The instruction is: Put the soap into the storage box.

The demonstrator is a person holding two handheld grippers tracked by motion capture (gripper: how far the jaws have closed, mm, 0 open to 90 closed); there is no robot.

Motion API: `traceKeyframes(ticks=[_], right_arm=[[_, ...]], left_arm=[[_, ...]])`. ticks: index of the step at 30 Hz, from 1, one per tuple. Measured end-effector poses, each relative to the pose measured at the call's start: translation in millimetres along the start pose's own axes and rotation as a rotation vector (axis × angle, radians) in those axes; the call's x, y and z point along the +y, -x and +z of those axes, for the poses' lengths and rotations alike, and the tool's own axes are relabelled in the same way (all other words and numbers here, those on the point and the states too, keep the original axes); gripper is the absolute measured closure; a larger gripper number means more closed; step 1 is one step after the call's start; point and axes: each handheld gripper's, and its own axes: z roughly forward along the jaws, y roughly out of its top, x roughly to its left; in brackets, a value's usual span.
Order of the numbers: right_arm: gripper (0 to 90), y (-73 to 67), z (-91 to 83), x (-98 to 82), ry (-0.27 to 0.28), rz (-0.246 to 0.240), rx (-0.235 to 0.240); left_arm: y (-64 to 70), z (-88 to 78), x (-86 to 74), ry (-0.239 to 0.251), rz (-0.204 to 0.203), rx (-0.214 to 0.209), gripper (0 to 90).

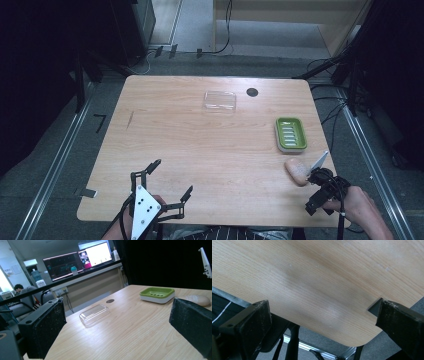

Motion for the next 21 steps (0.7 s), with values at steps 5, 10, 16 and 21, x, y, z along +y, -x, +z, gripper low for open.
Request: traceKeyframes(ticks=[5,10,16,21], right_arm=[[0.0,-0.3,-2.2,1.3,0.002,0.0,-0.012],[0.0,0.1,-3.8,3.2,0.002,-0.002,-0.018],[0.0,1.0,-6.5,7.3,0.005,-0.004,-0.031],[0.0,1.4,-10.1,14.2,0.003,-0.008,-0.04]], left_arm=[[0.1,-1.4,0.0,0.004,-0.003,0.002,1.1],[1.0,-1.2,0.5,0.004,-0.003,0.003,1.2],[0.9,-0.2,0.5,0.003,0.0,-0.001,1.1],[1.2,0.7,0.4,0.004,-0.001,-0.002,1.1]])
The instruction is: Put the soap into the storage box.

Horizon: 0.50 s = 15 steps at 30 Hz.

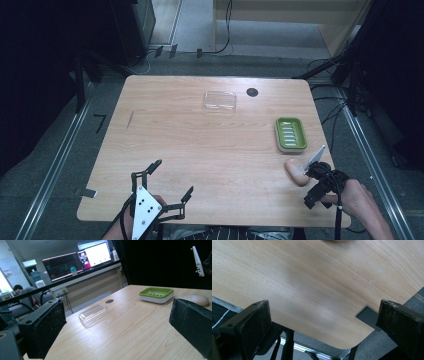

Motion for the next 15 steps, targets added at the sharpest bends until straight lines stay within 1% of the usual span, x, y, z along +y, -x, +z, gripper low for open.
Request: traceKeyframes(ticks=[5,9,15], right_arm=[[0.0,1.0,-1.4,4.1,0.005,-0.007,-0.004],[0.0,2.2,-2.7,10.0,0.001,-0.003,-0.006],[0.0,3.6,-3.6,19.2,0.0,-0.014,-0.006]], left_arm=[[0.3,0.6,0.0,-0.001,0.002,-0.005,1.1],[0.2,1.0,0.0,-0.002,0.003,-0.006,1.1],[0.2,1.0,0.0,-0.001,0.002,-0.005,1.1]])
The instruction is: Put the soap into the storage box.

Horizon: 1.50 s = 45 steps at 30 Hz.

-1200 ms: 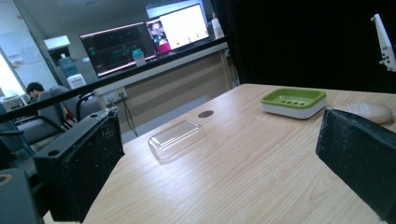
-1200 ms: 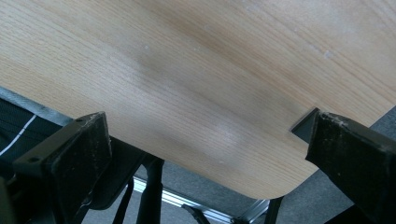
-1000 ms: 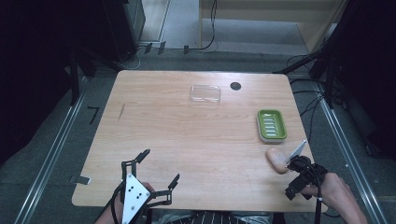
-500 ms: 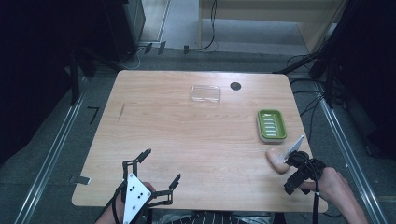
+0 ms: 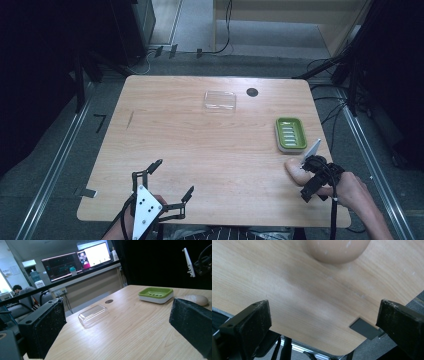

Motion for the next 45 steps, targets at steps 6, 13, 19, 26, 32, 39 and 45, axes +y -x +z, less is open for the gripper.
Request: traceKeyframes(ticks=[6,13,19,26,32,39,45], right_arm=[[0.0,-0.7,-2.3,10.3,0.004,-0.004,-0.001],[0.0,-2.7,-3.9,21.8,0.009,-0.016,-0.003],[0.0,-3.1,-4.9,29.2,0.016,-0.02,-0.002],[0.0,-0.4,-4.6,35.0,0.026,-0.009,0.001],[0.0,1.6,-3.9,41.1,0.031,-0.003,0.008],[0.0,2.5,-2.7,50.1,0.04,-0.006,0.013],[0.0,4.4,-0.3,57.9,0.043,-0.001,0.017]], left_arm=[[-0.3,-0.2,-0.1,-0.001,0.0,0.001,1.1],[-0.3,-0.2,-0.1,0.0,0.0,0.0,1.1],[-0.7,-0.2,-0.1,0.002,0.002,-0.002,1.1],[-0.4,-0.3,-0.1,0.0,0.001,-0.001,1.1],[-0.4,-0.1,-0.2,0.001,0.0,-0.002,1.1],[-0.4,-0.2,-0.2,0.002,0.0,-0.002,1.1],[-0.9,-0.2,-0.2,0.003,0.001,-0.003,1.1]])
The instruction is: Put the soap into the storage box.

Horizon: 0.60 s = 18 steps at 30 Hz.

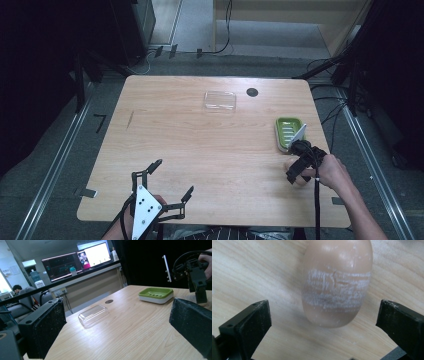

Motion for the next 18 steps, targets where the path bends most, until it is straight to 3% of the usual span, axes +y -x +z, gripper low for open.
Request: traceKeyframes(ticks=[16,18], right_arm=[[0.0,9.4,13.2,10.1,0.01,0.041,0.004],[3.2,10.3,14.0,10.3,0.012,0.048,0.007]], left_arm=[[0.1,-0.1,0.0,0.001,-0.001,0.002,1.1],[0.1,-0.2,0.0,0.001,-0.001,0.001,1.2]])
